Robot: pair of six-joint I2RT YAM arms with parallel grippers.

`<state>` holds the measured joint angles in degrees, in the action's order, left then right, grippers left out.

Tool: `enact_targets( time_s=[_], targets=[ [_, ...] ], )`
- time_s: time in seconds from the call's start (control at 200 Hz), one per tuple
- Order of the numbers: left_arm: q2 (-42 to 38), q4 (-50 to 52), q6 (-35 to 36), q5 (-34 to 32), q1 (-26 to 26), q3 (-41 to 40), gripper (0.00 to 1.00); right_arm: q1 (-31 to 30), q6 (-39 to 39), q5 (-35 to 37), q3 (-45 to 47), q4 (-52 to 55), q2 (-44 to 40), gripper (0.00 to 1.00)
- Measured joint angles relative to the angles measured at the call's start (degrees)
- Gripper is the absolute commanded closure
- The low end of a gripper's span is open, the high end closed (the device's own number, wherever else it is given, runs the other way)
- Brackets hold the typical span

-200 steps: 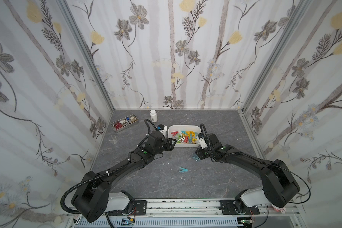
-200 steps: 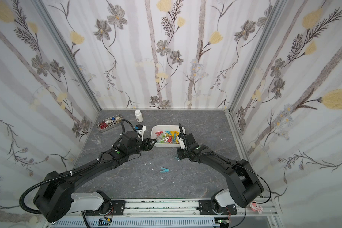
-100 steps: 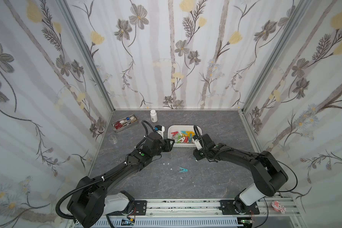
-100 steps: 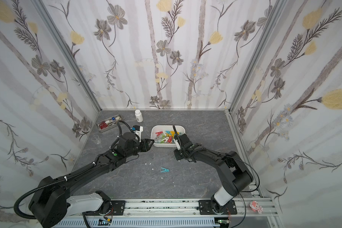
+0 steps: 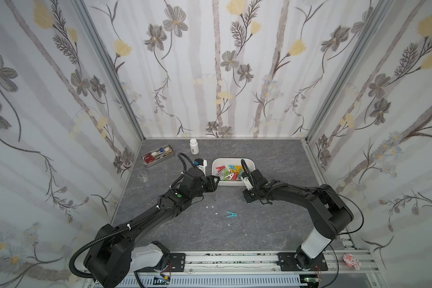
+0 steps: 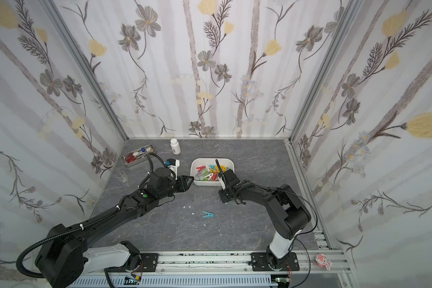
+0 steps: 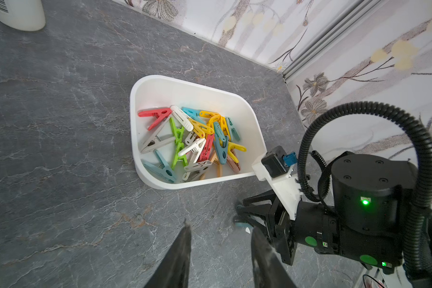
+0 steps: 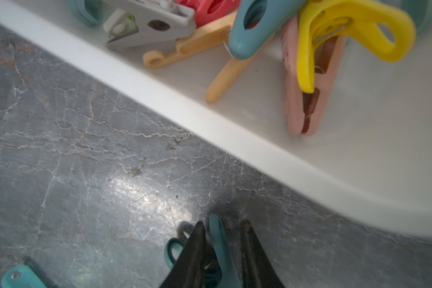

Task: Put the clothespins into the storage box
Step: Pick up the clothespin from the center of the board.

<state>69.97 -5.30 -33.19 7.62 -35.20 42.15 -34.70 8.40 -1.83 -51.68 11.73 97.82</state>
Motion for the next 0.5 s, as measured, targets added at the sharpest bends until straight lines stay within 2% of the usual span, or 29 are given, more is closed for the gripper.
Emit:
enact_targets(
  time_s=[0.5],
  targets=[
    [-0.3, 0.2, 0.0, -0.2, 0.0, -0.1, 0.60, 0.0, 0.0, -1.1, 0.9, -1.4, 0.0, 0.94]
  ],
)
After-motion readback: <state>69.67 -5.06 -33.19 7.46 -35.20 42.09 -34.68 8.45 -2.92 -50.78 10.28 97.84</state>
